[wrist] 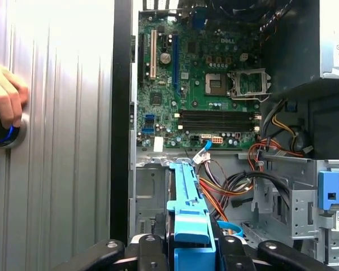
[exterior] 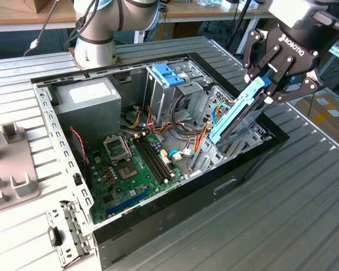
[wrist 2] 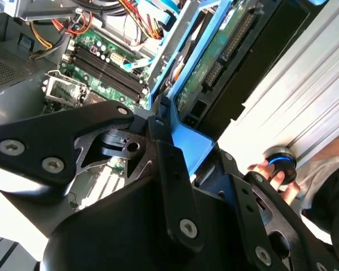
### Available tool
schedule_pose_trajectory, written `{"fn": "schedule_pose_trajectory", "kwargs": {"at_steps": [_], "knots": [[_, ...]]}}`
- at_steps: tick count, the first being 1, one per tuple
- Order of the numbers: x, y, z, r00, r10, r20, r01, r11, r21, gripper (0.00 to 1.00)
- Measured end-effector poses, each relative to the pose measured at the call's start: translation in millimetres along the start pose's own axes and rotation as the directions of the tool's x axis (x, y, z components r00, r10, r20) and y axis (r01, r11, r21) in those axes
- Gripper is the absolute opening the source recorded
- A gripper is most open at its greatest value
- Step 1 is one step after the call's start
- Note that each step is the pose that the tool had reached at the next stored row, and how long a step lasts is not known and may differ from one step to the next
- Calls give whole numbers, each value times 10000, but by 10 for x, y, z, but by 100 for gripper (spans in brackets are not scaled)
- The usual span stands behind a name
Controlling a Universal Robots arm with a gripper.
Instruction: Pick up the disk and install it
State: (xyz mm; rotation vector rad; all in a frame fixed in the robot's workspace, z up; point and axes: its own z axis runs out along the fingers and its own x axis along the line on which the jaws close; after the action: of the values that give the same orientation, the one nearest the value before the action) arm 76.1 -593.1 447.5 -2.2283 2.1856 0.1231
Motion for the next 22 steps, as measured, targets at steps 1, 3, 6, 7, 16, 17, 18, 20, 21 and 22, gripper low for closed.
{"fn": "schedule_pose_trajectory", "kwargs": {"at_steps": [1,3,6,7,16,17,18,20,21,22], "knots": [[-1,-6,-1,10000,-1,0,1,10000,-1,37],[-12,-29,-3,10000,-1,-4,1,10000,-1,37],[-105,-96,-32,10000,64,-14,-64,10000,-3,37],[-142,-94,-30,10000,64,-12,-64,10000,-3,37],[-147,-78,-86,10000,65,-13,-65,10000,-3,37],[-120,-76,-104,10000,66,-14,-66,10000,-3,37],[-92,-76,-110,10000,64,-13,-64,10000,-3,37],[-86,-75,-137,10000,68,-15,-68,10000,-3,37],[-87,-74,-146,10000,69,-14,-69,10000,-3,37],[-87,-74,-161,10000,69,-12,-69,10000,-3,37]]}}
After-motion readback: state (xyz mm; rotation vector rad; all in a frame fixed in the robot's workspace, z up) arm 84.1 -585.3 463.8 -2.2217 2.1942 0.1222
